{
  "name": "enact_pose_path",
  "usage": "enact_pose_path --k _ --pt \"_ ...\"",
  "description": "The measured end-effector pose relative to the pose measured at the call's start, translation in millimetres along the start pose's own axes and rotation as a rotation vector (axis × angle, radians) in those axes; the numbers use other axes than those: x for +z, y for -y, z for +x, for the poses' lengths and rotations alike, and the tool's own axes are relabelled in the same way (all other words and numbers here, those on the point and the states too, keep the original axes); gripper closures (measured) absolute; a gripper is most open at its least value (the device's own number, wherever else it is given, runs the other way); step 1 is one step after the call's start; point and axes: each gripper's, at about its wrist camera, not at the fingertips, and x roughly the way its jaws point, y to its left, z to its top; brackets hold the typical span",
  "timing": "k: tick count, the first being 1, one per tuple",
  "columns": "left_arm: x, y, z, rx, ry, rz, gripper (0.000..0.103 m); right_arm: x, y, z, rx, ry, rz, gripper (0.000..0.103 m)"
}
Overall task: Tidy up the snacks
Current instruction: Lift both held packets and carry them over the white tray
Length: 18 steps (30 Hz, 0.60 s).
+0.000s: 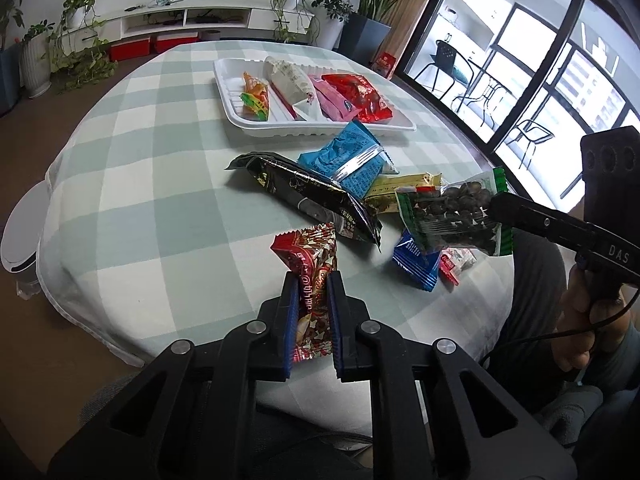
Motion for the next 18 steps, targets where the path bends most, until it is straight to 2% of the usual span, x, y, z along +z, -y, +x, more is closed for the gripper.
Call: enact_pose_path --k 9,18 --pt "12.6 5.2 -17.0 -0.031 0.051 -0.018 0.091 11.1 4.1 -15.4 0.03 0.049 0.02 0.099" --pt "55.4 5.7 -28.4 -0.045 0.122 -0.014 0.091 38.9 18.9 -39.7 0.015 0.119 0.03 0.099"
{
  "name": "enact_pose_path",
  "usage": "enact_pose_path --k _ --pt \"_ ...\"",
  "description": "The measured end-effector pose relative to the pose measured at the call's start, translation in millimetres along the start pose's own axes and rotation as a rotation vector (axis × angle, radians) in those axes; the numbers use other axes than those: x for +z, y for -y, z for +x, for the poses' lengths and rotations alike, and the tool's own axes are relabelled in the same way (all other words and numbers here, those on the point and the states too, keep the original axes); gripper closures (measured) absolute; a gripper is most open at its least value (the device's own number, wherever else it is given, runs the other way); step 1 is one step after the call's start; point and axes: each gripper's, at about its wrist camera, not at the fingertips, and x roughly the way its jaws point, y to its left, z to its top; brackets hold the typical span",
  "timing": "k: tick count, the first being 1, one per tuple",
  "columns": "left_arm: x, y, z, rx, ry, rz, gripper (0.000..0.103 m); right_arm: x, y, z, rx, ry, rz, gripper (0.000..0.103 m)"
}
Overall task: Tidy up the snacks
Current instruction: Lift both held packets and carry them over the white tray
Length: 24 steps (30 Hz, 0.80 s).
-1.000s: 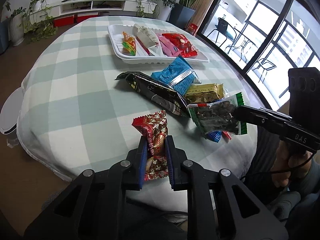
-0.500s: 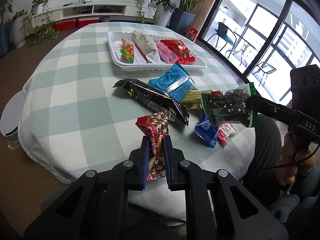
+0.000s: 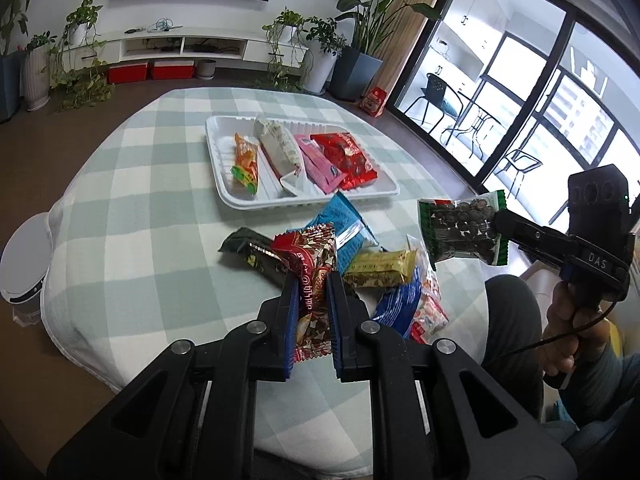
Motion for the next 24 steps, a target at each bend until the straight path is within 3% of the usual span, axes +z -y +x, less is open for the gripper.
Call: enact_pose_path --k 12,17,24 --pt "100.4 3.9 29.2 -0.021 0.059 0.025 0.091 72.0 25.0 5.3 -0.012 0.057 -0.03 0.099" --pt "135.8 -0.6 65.2 0.0 0.028 0.035 0.091 96.5 42.6 31.8 -0.006 0.036 -0.006 0.099" --pt "153.0 -28.9 123.7 0.017 -0.038 -0.01 0.091 106.6 79.9 79.0 0.044 -0.042 0.101 0.099"
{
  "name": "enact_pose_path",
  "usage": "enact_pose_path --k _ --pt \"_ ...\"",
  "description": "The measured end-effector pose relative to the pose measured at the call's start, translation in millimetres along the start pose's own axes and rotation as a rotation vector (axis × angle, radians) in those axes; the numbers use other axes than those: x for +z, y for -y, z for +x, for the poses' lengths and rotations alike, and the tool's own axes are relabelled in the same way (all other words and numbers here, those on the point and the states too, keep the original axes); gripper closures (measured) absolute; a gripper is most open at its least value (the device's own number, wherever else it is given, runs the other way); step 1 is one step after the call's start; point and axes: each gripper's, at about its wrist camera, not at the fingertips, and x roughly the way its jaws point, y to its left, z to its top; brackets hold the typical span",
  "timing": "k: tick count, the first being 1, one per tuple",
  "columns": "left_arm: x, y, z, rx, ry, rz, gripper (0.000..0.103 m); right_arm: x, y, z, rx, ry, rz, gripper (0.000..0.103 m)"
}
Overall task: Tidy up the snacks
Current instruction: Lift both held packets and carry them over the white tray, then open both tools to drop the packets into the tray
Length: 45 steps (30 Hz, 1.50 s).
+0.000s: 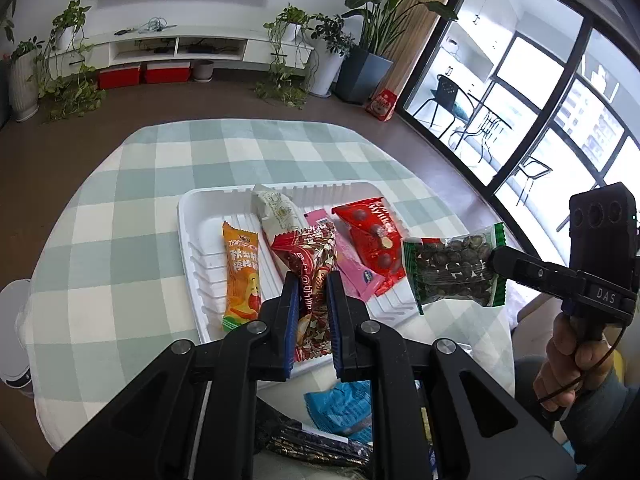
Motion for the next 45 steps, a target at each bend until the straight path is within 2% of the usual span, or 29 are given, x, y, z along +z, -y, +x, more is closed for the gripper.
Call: enact_pose_path --k 7,14,21,32,42,43,45 --pt "0.4 -19.9 44.5 0.02 -0.057 -0.019 0.091 6.7 49.9 42.9 0.033 -0.078 0.149 0.099" --pt "-6.9 -24.5 69.9 0.053 -0.098 -0.006 0.091 1.3 85.0 57.8 0.02 -0.115 0.235 0.099" --pt "-6.4 -25.4 77.8 0.078 -0.109 -0.007 0.09 -1.9 97.9 51.6 -0.03 -0.112 0.25 0.096" --pt "-8.6 -28.9 74.6 0.126 -0.109 -0.013 0.089 -4.5 104.9 48.0 -0.114 -0.108 0.207 0.09" --pt "-12.2 -19.7 54.4 0.137 -0.073 -0.018 0.088 -3.1 100.8 43.3 -0.125 -0.096 0.181 0.09" --pt "-13.4 -17.1 48.9 0.141 -0.064 -0.018 0.081 -2.8 99.2 40.7 -0.129 -0.089 0.177 0.088" --pt "-17.3 -11.2 35.7 0.152 -0.04 -0.017 0.055 -1.0 93.3 34.1 -0.148 -0.068 0.171 0.075"
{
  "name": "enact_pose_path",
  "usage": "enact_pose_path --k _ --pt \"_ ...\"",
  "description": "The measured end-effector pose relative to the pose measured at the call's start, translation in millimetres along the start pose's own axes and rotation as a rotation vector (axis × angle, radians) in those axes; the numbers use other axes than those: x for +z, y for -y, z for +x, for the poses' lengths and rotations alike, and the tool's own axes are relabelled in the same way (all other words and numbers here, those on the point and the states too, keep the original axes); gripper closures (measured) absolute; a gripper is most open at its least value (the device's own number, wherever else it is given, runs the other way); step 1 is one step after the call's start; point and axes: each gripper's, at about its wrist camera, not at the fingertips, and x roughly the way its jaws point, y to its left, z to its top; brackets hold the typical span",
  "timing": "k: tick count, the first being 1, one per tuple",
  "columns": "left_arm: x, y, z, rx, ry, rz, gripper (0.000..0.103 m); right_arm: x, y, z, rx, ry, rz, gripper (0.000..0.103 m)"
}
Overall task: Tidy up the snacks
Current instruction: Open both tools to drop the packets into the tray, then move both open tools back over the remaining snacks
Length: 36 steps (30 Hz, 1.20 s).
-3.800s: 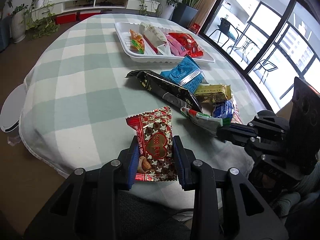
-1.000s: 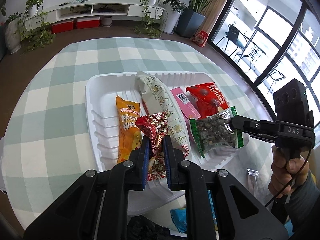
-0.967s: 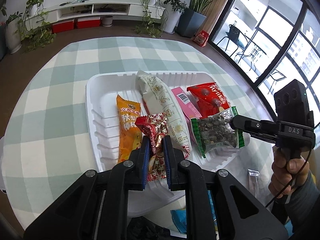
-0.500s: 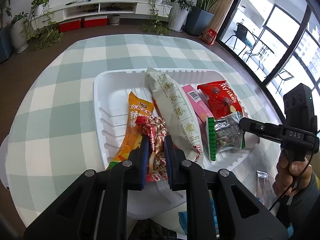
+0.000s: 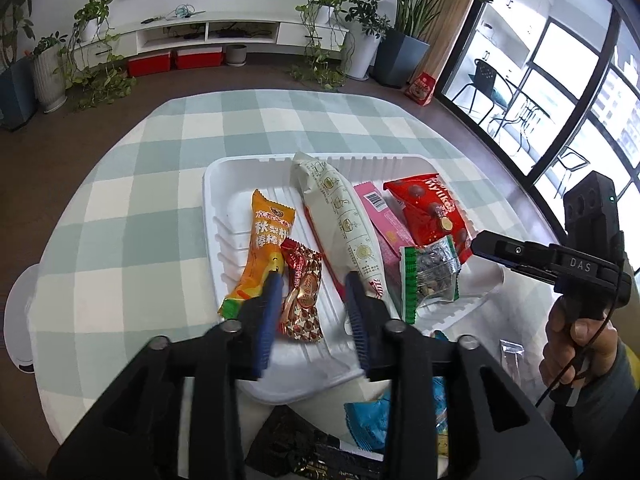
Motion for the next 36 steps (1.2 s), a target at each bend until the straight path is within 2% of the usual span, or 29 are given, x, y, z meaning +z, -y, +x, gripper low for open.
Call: enact_pose_path --k 1,2,4,7,10,11,17,22,29,34,36 --pt "-3.4 2.7 -9.4 0.009 0.021 0.001 0.031 0.3 -1.4 -4.9 -0.008 0.016 0.002 0.058" --pt "-7.0 4.3 -18.0 0.013 0.044 -0.002 0.022 0.2 -2.8 -12.0 -0.018 0.041 0.008 0.04" --pt "-14.4 5.0 -33.2 0.005 0.066 -0.023 0.022 -1.1 -4.9 -26.4 -0.023 0.095 0.019 0.025" --pt "-30.3 3.5 -54.4 0.012 0.089 -0.072 0.012 -6.5 -9.3 -50.3 -0.037 0.152 0.03 0.017" --pt "-55.0 2.3 -73.5 0.008 0.101 -0.134 0.011 -19.2 -16.4 -77.8 -0.06 0.214 0.016 0.012" --pt "-63.8 2.2 -77.7 0.007 0.102 -0.155 0.007 -26.7 -18.9 -88.3 -0.068 0.236 0.008 0.008" --pt "-117.3 2.9 -84.1 -0.013 0.073 -0.285 0.004 -77.7 -26.6 -132.9 -0.107 0.282 -0.012 0.005" --pt "-144.1 13.0 -69.0 0.008 0.016 -0.309 0.004 -124.4 -27.6 -148.5 -0.125 0.257 -0.004 0.005" --pt "-147.0 30.3 -53.1 0.049 -0.019 -0.292 0.004 -168.2 -36.6 -150.5 -0.147 0.216 -0.043 0.005" --pt "-137.7 28.9 -33.3 0.107 -0.085 -0.303 0.004 -178.2 -40.5 -144.0 -0.132 0.187 -0.06 0.005" --pt "-135.5 27.4 -28.2 0.136 -0.087 -0.298 0.005 -180.2 -41.1 -143.6 -0.13 0.182 -0.065 0.005"
